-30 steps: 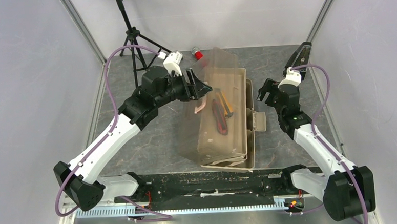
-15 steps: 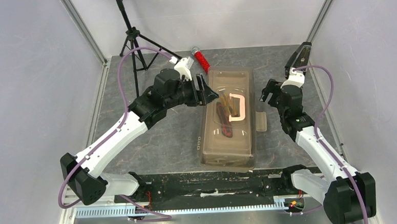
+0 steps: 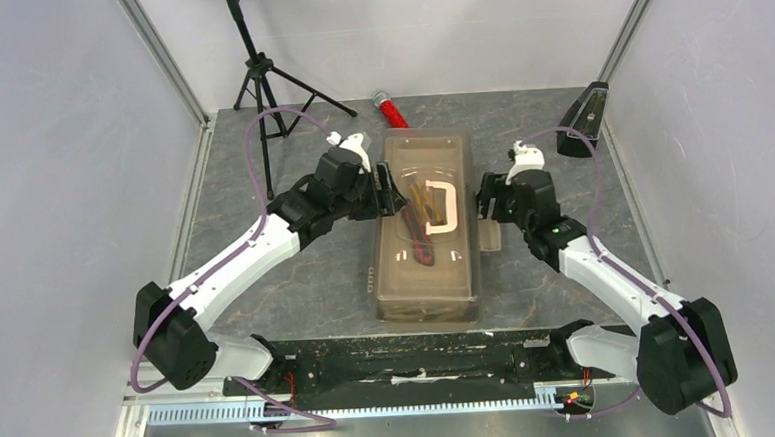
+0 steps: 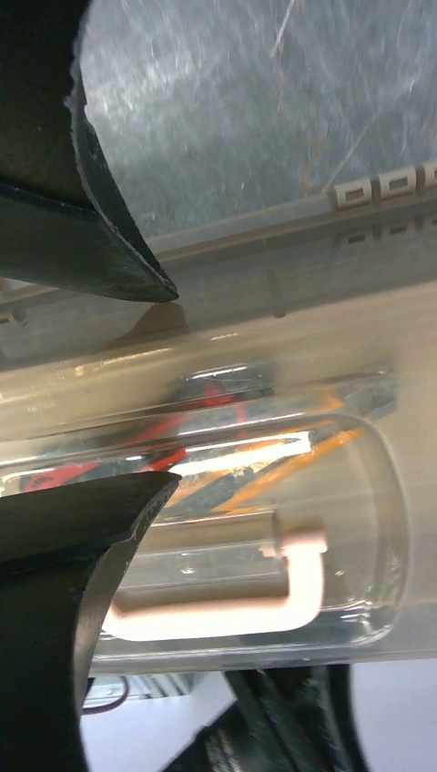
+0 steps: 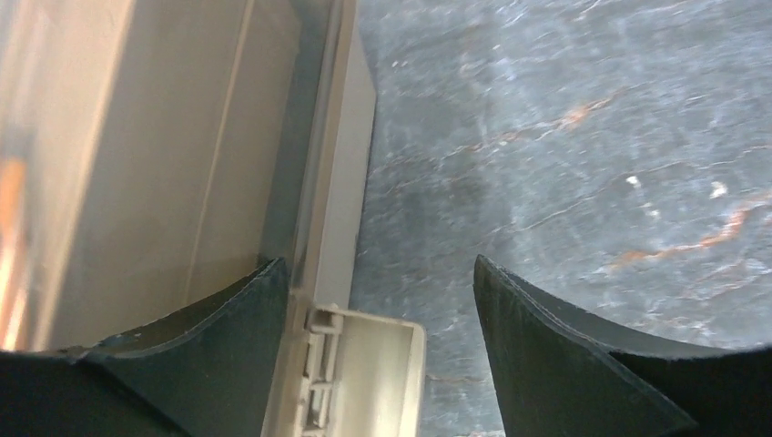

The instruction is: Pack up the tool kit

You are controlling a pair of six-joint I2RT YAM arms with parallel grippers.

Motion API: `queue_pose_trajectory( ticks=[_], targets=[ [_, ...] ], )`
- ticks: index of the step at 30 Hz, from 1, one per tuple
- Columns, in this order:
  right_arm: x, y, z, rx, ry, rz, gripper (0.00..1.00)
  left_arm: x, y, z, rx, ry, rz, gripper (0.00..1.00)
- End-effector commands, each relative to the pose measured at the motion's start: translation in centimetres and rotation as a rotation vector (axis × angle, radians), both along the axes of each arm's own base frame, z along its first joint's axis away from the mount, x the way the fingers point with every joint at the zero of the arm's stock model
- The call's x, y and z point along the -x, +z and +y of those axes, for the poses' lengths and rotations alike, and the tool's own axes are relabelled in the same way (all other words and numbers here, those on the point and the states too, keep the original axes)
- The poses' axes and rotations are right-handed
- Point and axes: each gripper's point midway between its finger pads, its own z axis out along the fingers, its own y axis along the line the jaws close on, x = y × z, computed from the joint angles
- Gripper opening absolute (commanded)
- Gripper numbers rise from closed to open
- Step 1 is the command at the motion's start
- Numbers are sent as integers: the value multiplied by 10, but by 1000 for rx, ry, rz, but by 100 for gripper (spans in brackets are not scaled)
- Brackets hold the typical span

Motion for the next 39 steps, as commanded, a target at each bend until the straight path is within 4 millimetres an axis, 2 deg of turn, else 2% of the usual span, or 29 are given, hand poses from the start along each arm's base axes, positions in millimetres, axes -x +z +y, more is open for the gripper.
queue_pose_trajectory(
  ticks=[1, 4, 6, 10, 13, 16, 18, 20, 23, 27, 29, 30, 31, 32, 35, 39],
  targets=[
    [4, 17, 67, -92, 151, -24, 77, -18, -5, 30, -66, 109, -36, 71],
    [3, 21, 84, -101, 177, -32, 77, -25, -9, 50, -111, 152, -44, 69],
    [-2, 27, 87, -91, 183, -46, 77, -30, -9, 61, -132, 176, -49, 68],
    [-11, 44, 67, -9, 138, -78, 82, -38, 6, 78, -160, 215, -78, 68],
    [-10, 46, 42, -64, 117, -73, 83, -39, 36, 81, -159, 214, -138, 68],
    [-1, 41, 24, -175, 128, -64, 83, -35, 68, 77, -129, 182, -189, 68],
    [8, 41, 25, -254, 161, -80, 82, -28, 85, 68, -110, 142, -211, 68],
    [21, 39, 30, -336, 213, -90, 83, -18, 100, 52, -94, 89, -234, 68],
    [33, 29, 29, -458, 226, -88, 83, -2, 110, 23, -85, 5, -248, 68],
    [48, 19, 34, -654, 261, -82, 82, 15, 103, -13, -94, -88, -241, 68],
    [54, 19, 32, -758, 268, -94, 81, 16, 90, -24, -118, -106, -219, 68],
    [58, 19, 33, -808, 275, -98, 81, 17, 84, -27, -129, -113, -209, 67],
    [60, 17, 25, -846, 255, -111, 80, 18, 77, -31, -137, -121, -200, 67],
    [63, 23, 23, -891, 266, -130, 80, 17, 70, -35, -145, -124, -191, 66],
    [73, 29, 27, -958, 312, -145, 79, 17, 54, -42, -154, -134, -161, 63],
    [73, 19, 29, -960, 311, -115, 79, 17, 37, -44, -172, -128, -133, 61]
  ],
)
